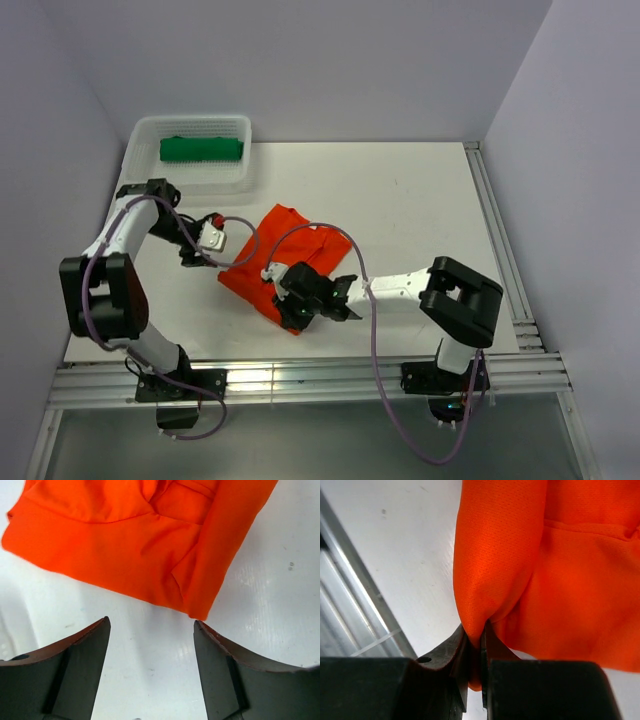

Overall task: Roll the t-shirts
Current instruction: Roll the tshirt

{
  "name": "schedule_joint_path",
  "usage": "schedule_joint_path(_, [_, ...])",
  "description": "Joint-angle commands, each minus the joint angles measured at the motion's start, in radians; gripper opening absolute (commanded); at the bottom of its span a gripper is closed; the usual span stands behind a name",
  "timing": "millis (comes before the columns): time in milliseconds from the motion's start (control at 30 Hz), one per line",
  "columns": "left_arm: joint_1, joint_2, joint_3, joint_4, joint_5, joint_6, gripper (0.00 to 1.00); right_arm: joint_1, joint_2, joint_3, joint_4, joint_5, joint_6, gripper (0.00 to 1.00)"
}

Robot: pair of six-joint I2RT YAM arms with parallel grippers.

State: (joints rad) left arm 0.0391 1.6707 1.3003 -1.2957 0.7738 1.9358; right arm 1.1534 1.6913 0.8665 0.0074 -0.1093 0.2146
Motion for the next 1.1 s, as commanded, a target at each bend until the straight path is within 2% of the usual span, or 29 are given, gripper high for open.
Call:
schedule_joint_path(0, [0.015,-0.139,-0.136,0.116,0.073,0.034,0.73,-0.076,0.051,-0.003,-0.012,-0.286,-0.007,0.0])
schedule_joint_path(167, [0.015,-0.386,-0.413,0.402,0.064,0.038,0.75,-0.185,0.135,0.009,0.026,-0.513,0.037,0.0])
schedule_joint_path(267, [0.015,-0.489,-0.522,0.502,0.068,0.058,0.77,-0.231,0.188,0.006,0.094,-0.665,0.092,0.0])
schedule_joint_path(300, [0.013,-0.494,-0.53,0.498,0.068,0.071,0.78,-0.242,0.198,0.002,0.12,-0.697,0.132,0.0])
schedule_joint_path(367, [0.013,-0.493,-0.533,0.496,0.082,0.075,0.9,-0.271,0.231,-0.012,0.196,-0.782,0.173,0.0])
schedule_joint_path(567, [0.008,-0.496,-0.63,0.568,0.056,0.175,0.92,-0.325,0.3,-0.06,0.439,-0.966,0.337,0.0])
schedule_joint_path(833, [-0.016,-0.494,-0.815,0.768,-0.01,0.268,0.9,-0.383,0.367,-0.107,0.692,-1.07,0.543,0.0])
schedule_joint_path(1033, [-0.03,-0.494,-0.854,0.86,-0.016,0.252,0.87,-0.393,0.386,-0.081,0.659,-1.084,0.554,0.0])
schedule_joint_path(1067, [-0.028,-0.493,-0.854,0.872,-0.024,0.244,0.79,-0.393,0.381,-0.074,0.649,-1.083,0.549,0.0])
